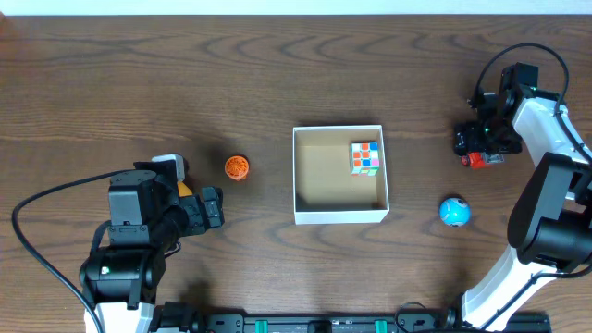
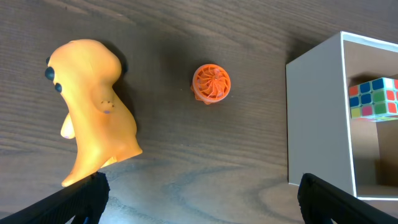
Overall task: Pack container
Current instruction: 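Move the right gripper to the red toy truck and lower, then grasp the red truck with the right gripper and carry toward box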
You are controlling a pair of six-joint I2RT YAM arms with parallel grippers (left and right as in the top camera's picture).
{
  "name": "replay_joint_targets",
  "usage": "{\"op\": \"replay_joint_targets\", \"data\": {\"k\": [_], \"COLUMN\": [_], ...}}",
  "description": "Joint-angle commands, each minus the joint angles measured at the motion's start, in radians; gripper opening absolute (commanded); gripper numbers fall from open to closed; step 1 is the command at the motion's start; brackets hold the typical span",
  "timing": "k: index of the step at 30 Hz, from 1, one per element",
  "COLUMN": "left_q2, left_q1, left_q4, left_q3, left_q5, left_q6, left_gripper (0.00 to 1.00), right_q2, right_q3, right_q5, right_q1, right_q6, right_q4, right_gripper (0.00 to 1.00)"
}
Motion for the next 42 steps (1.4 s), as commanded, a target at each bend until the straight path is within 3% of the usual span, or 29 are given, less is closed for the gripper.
{"op": "replay_joint_targets", "data": {"k": [1,6,17,21,35,42], "left_q2": [-0.001,-0.001,-0.001,-0.001,-0.001,-0.001], "left_q1": [-0.003,-0.003,-0.003,-0.003,-0.003,-0.003], "left_q4": [0.000,0.000,0.000,0.000,0.000,0.000], "left_q3": [0.024,0.024,0.024,0.024,0.024,0.024], "left_q5": [0.006,0.006,0.006,0.006,0.006,0.006], "left_q6": [-0.008,-0.008,-0.008,-0.008,-0.008,-0.008], "left_gripper": [0.98,0.98,0.98,0.98,0.98,0.98], "right_q2": [0.003,0.003,0.003,0.002,-0.181,-0.358], "right_q3": [-0.003,-0.003,-0.003,-0.003,-0.003,-0.003], "right_q5": [-0.008,-0.008,-0.008,-0.008,-0.007,-0.007], "right_q1": [-0.008,-0.008,-0.007,-0.006,0.051,0.174], "right_q6": [-0.004,-0.004,0.004,0.018,0.082,0.228], "right_q4": [0.000,-0.001,-0.003,-0.002,-0.020,-0.093], "right_gripper": [0.74,0.57,0.43,0.33,0.24,0.18]}}
